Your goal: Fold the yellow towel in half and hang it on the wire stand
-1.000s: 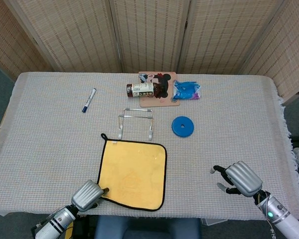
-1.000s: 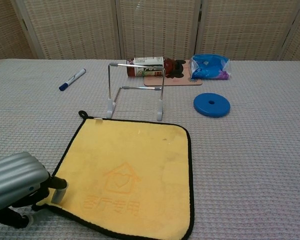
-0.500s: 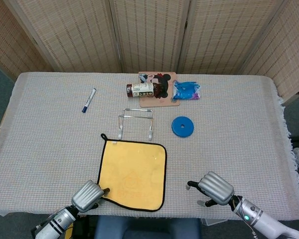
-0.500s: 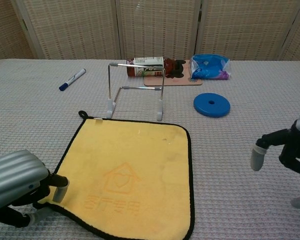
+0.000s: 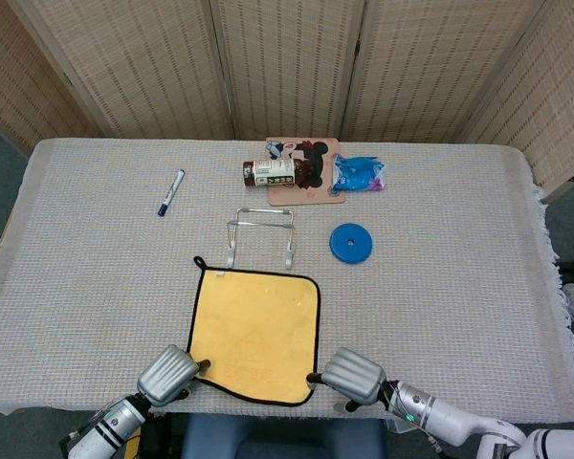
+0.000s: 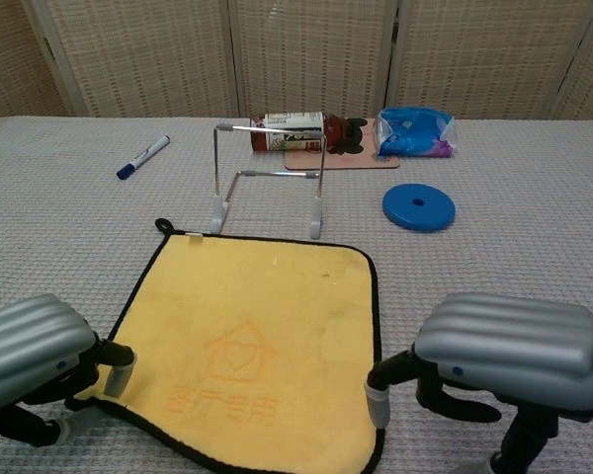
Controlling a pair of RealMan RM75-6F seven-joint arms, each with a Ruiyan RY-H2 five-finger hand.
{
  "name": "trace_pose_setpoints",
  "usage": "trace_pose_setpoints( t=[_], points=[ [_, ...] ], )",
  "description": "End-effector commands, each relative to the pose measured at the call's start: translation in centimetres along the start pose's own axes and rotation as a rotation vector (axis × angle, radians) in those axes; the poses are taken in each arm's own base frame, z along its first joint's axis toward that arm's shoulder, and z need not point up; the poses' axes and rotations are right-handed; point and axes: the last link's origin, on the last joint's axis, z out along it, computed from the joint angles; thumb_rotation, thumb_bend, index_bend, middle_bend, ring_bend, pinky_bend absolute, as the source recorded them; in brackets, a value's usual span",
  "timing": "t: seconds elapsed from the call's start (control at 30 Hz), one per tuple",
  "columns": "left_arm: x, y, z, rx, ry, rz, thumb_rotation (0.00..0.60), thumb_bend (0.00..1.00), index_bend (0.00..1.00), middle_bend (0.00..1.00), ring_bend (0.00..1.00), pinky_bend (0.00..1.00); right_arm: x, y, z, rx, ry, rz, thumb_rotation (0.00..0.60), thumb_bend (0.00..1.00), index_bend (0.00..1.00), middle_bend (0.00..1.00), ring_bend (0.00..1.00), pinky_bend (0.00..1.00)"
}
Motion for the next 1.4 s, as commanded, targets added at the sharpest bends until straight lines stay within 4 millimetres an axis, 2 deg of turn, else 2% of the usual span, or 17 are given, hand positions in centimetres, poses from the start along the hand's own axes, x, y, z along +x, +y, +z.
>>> trace_pose_setpoints(
  t=[0.03,0.23,0.5,0.9,1.07,1.27,1.4],
  points=[
    [0.0,0.0,0.0,0.001,0.001,-0.002,0.6,0.52,0.61,0.97,0.8,0.88,-0.2,-0.1,1.1,0.008,-0.009,-0.027,0.6,0.23,0.4,0.89,0.97,1.0],
    [-0.1,0.1,-0.1,0.0,0.0,-0.008,0.6,0.52,0.61,0.97,0.8,0.88,-0.7,-0.5,2.9,0.022,-0.005,-0.067,0.6,0.25,0.41,0.9,0.97,1.0],
    [-0.1,0.2,-0.2,-0.001,0.004,-0.009,0.6,0.52,0.61,0.97,0.8,0.88,-1.5,-0.8,4.2,0.027,-0.004,-0.091,0.6,0.25,0.42,0.9,0.98,1.0],
    [-0.1,0.2,-0.3,0.001,0.008,-0.008,0.6,0.52,0.61,0.97,0.8,0.88,-2.0,-1.1,5.3,0.035,0.041,-0.112,0.6,0.28,0.47,0.91,0.99,1.0],
    [0.0,0.1,-0.4,-0.002,0.01,-0.002,0.6,0.52,0.61,0.97,0.8,0.88,-2.2,-1.2,5.6,0.037,0.044,-0.113,0.6,0.32,0.5,0.92,0.99,1.0],
    [0.6,-0.1,-0.5,0.0,0.03,-0.009,0.6,0.52,0.61,0.97,0.8,0.88,-2.0,-1.2,5.7,0.026,0.093,-0.091,0.6,0.39,0.58,0.93,1.0,1.0],
    [1.1,-0.3,-0.4,-0.004,0.038,-0.026,0.6,0.52,0.61,0.97,0.8,0.88,-1.8,-0.9,5.5,0.003,0.118,-0.065,0.6,0.4,0.6,0.94,1.0,1.0]
  ],
)
